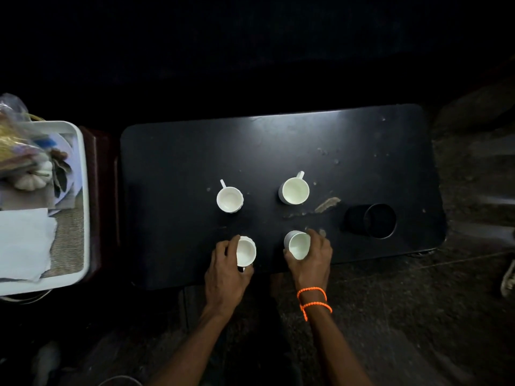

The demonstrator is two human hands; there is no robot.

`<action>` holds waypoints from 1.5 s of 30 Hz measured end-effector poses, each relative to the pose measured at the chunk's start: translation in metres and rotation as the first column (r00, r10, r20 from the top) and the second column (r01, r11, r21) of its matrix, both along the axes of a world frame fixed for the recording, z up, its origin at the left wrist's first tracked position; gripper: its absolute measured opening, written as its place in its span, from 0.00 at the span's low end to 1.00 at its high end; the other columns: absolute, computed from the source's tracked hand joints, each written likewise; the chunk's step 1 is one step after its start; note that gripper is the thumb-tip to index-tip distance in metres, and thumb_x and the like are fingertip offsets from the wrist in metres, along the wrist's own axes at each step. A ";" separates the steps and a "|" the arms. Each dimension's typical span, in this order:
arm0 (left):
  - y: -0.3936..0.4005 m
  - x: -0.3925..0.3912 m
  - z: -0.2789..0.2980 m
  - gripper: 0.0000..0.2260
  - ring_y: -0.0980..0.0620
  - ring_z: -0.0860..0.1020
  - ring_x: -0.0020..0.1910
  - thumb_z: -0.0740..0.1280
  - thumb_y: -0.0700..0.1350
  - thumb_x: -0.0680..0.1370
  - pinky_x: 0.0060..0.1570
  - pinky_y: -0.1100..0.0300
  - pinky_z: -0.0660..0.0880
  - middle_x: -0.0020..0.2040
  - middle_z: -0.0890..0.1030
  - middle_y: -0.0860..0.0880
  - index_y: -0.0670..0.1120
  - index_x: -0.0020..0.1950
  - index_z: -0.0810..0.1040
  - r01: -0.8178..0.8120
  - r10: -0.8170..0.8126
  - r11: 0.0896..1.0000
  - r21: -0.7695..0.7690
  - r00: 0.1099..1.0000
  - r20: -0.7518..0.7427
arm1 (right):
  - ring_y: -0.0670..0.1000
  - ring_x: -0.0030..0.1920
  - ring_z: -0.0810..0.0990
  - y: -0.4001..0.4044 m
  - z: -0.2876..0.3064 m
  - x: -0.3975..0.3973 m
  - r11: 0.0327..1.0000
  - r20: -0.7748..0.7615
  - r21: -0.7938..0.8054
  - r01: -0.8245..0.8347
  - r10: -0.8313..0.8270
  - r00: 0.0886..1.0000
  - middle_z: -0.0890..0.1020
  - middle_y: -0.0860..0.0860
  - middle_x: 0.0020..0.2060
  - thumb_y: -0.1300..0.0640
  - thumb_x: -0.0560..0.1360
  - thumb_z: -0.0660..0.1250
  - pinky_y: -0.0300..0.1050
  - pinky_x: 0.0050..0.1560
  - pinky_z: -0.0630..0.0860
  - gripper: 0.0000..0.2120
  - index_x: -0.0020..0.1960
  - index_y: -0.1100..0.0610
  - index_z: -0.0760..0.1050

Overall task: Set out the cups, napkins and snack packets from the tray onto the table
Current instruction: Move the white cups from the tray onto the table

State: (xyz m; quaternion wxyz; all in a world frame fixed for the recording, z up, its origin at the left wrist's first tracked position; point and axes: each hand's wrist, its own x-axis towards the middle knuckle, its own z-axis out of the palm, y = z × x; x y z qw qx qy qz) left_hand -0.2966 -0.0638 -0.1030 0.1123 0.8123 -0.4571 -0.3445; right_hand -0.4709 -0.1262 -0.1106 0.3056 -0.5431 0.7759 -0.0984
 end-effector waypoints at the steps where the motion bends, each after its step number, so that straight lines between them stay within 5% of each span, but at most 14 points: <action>1: 0.000 0.000 0.000 0.35 0.43 0.79 0.61 0.79 0.44 0.68 0.48 0.47 0.82 0.62 0.76 0.48 0.50 0.75 0.74 -0.001 0.001 1.000 -0.002 1.000 -0.002 | 0.58 0.66 0.70 -0.001 0.000 0.000 1.000 -0.013 0.006 -0.011 0.011 1.000 0.75 0.57 0.64 0.53 0.63 0.82 0.41 0.62 0.67 0.37 0.69 0.57 0.73; 6: -0.006 0.000 0.004 0.40 0.46 0.76 0.66 0.77 0.62 0.69 0.56 0.48 0.80 0.67 0.75 0.49 0.49 0.77 0.70 -0.020 0.020 1.000 -0.010 1.000 0.010 | 0.57 0.63 0.74 -0.015 0.000 0.006 0.995 -0.099 -0.082 0.062 -0.070 0.993 0.78 0.54 0.61 0.34 0.63 0.77 0.57 0.62 0.74 0.38 0.65 0.53 0.75; 9: -0.022 0.004 0.010 0.40 0.47 0.74 0.68 0.67 0.71 0.72 0.61 0.46 0.78 0.71 0.73 0.49 0.50 0.78 0.66 -0.177 0.178 0.982 -0.069 0.984 -0.001 | 0.59 0.62 0.75 -0.039 -0.001 0.012 0.978 -0.075 -0.190 0.086 -0.102 0.992 0.79 0.56 0.60 0.36 0.66 0.76 0.57 0.60 0.73 0.36 0.65 0.55 0.75; 16: -0.094 0.031 -0.003 0.41 0.40 0.77 0.66 0.73 0.66 0.72 0.56 0.44 0.79 0.69 0.73 0.45 0.46 0.77 0.66 -0.284 0.296 0.952 -0.117 0.949 0.107 | 0.60 0.53 0.77 -0.105 -0.005 0.031 0.957 -0.034 -0.291 -0.022 0.012 0.999 0.80 0.58 0.49 0.42 0.66 0.78 0.53 0.52 0.73 0.28 0.54 0.60 0.76; 24: -0.121 0.035 -0.017 0.33 0.42 0.78 0.61 0.79 0.60 0.68 0.49 0.47 0.78 0.62 0.75 0.46 0.48 0.65 0.71 -0.219 0.224 0.974 -0.054 0.966 0.132 | 0.61 0.56 0.75 -0.125 -0.014 0.045 0.977 -0.068 -0.210 -0.035 0.021 0.997 0.77 0.58 0.54 0.43 0.63 0.77 0.53 0.54 0.74 0.33 0.60 0.58 0.73; 37: -0.128 0.028 -0.019 0.21 0.42 0.77 0.56 0.76 0.50 0.70 0.40 0.50 0.75 0.55 0.76 0.46 0.46 0.58 0.75 -0.041 0.063 0.990 -0.134 0.985 0.162 | 0.60 0.52 0.74 -0.116 -0.012 0.036 0.951 0.021 -0.287 -0.117 0.128 0.991 0.78 0.57 0.52 0.57 0.61 0.77 0.52 0.53 0.73 0.28 0.58 0.60 0.74; 45: -0.127 0.025 -0.022 0.22 0.43 0.77 0.56 0.77 0.50 0.68 0.42 0.49 0.76 0.55 0.75 0.46 0.47 0.58 0.75 -0.038 0.060 0.989 -0.144 0.987 0.146 | 0.59 0.53 0.73 -0.119 -0.009 0.032 0.955 0.019 -0.247 -0.163 0.173 0.985 0.78 0.57 0.55 0.59 0.62 0.77 0.52 0.55 0.72 0.28 0.60 0.61 0.75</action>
